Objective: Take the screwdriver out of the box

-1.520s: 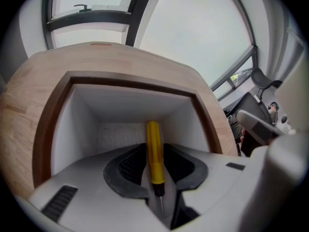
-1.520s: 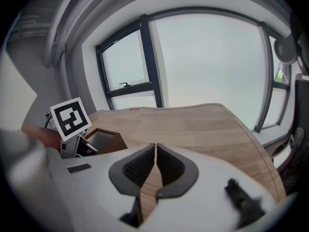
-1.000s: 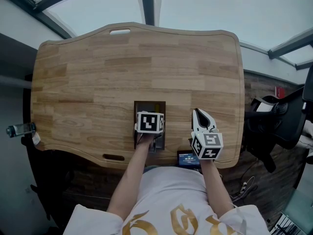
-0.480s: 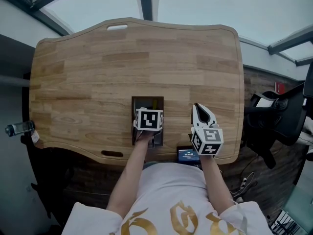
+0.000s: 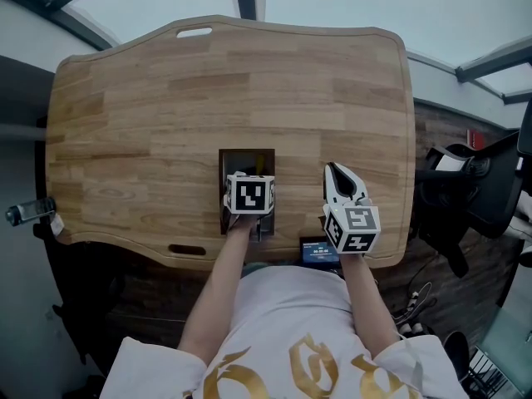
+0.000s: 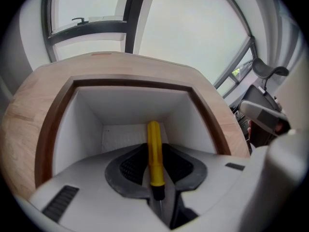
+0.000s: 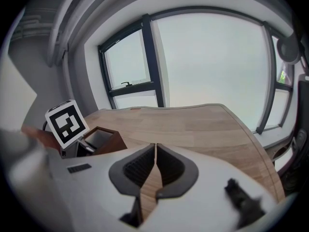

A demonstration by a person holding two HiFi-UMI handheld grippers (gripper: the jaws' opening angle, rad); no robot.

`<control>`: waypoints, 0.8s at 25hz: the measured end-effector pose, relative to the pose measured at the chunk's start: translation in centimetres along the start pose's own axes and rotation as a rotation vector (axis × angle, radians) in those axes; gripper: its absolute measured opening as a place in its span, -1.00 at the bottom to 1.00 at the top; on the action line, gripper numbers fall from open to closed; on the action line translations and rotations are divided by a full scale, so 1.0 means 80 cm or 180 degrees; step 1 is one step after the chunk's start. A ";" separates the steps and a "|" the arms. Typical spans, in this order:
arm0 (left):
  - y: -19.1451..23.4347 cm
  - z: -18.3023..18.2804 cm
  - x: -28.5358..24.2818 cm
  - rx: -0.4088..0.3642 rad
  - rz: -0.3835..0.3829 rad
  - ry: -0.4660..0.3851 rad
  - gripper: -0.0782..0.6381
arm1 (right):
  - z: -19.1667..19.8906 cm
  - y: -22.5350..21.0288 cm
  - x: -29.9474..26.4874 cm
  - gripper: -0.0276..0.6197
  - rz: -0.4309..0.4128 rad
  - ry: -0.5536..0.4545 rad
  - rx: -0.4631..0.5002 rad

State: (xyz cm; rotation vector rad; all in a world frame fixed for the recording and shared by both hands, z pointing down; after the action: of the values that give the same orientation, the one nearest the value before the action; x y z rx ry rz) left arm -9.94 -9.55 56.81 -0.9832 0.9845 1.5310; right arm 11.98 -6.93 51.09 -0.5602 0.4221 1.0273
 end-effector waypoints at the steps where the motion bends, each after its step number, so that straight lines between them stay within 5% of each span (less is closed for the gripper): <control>1: 0.000 0.000 0.000 0.0007 0.0004 -0.0011 -0.50 | 0.001 0.000 0.001 -0.81 0.0005 0.0001 -0.0002; 20: 0.007 0.003 0.001 0.0089 0.0161 -0.0109 -0.53 | 0.004 -0.004 0.021 -0.81 0.0034 -0.0076 -0.0037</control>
State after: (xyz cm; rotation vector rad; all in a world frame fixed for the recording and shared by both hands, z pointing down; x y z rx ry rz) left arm -10.53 -9.38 56.90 -0.9158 1.0108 1.5668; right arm 13.05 -5.70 50.46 -0.5560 0.3988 1.0463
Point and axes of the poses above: the fingertips, and each gripper's own axes: x backward along the fingers, y to its left, z out of its underside, the point moved 10 cm from there along x, backward along the fingers, and after that the axes turned 8 degrees about -z, right-handed, at the moved point
